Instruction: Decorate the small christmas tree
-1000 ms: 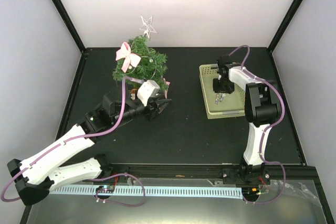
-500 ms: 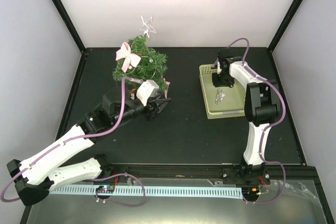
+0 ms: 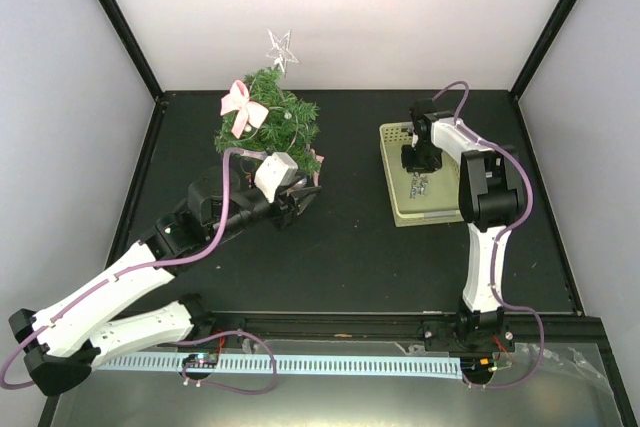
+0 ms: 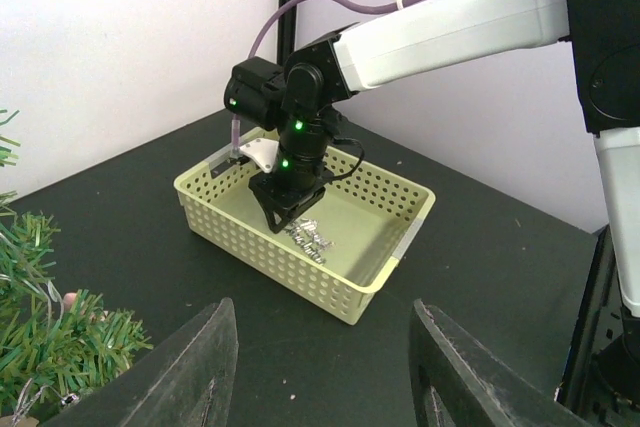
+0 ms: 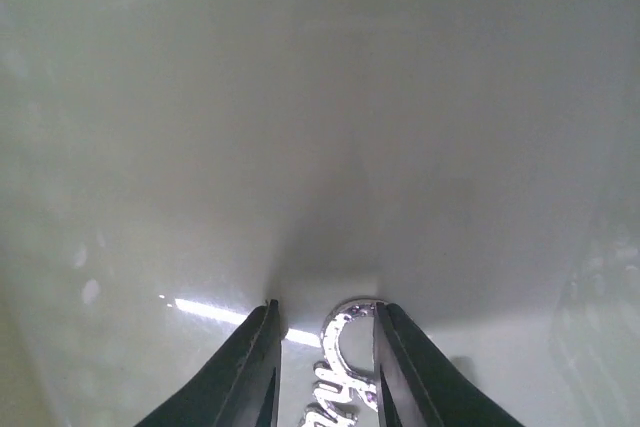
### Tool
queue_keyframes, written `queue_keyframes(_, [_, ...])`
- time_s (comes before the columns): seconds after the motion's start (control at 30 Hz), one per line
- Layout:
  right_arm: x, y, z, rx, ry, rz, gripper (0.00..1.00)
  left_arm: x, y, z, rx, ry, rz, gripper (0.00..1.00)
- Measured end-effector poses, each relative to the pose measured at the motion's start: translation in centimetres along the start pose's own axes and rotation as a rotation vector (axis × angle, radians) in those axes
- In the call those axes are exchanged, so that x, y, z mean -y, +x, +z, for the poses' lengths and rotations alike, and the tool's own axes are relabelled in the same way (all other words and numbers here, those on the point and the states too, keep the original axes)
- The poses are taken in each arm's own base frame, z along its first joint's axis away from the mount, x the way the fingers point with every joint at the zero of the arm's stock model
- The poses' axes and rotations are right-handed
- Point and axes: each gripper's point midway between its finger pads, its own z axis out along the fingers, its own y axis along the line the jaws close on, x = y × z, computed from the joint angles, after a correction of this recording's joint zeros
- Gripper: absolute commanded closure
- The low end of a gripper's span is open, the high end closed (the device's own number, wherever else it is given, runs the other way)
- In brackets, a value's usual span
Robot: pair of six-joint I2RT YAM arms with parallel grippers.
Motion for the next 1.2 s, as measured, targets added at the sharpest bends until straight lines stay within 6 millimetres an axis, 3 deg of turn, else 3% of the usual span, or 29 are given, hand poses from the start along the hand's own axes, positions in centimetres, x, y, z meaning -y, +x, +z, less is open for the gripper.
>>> queue_keyframes(0.1, [0.0,-0.3,-0.2,0.006,0.000,0.022,0.77,0.0,0.0,0.0,0.000,0.000,0.000,0.51])
queue_keyframes(0.33, [0.0,-0.1,0.0,-0.001,0.001,0.048,0.99,-0.1,-0.1,-0.1,0.003,-0.005,0.001,0.51])
queue_keyframes(0.7, [-1.1,0.9,-0.6,0.011,-0.034,-0.062,0.99,-0.1,-0.1,0.0,0.003,-0.006,0.001,0.51])
queue_keyframes(0.93, [-2.1,1.1,-4.5,0.085,-0.065,-0.123,0.99,-0.1,0.1,0.4,-0.004,-0.004,0.000,0.51])
queue_keyframes(0.97, [-2.2,1.0,-5.1,0.101,-0.068,-0.127,0.91,-0.1,0.2,0.4,-0.006,-0.002,0.000,0.51])
queue_keyframes(1.03, [-2.2,0.7,-6.1,0.127,-0.071,-0.129,0.61,0.0,0.3,0.5,-0.010,0.004,0.000,0.51])
queue_keyframes(1.07, [-2.2,0.6,-6.4,0.137,-0.068,-0.125,0.51,0.0,0.3,0.6,-0.012,0.005,-0.001,0.51])
queue_keyframes(1.2, [-1.6,0.3,-5.9,0.137,-0.056,-0.091,0.39,0.1,0.4,0.7,-0.016,0.008,-0.001,0.51])
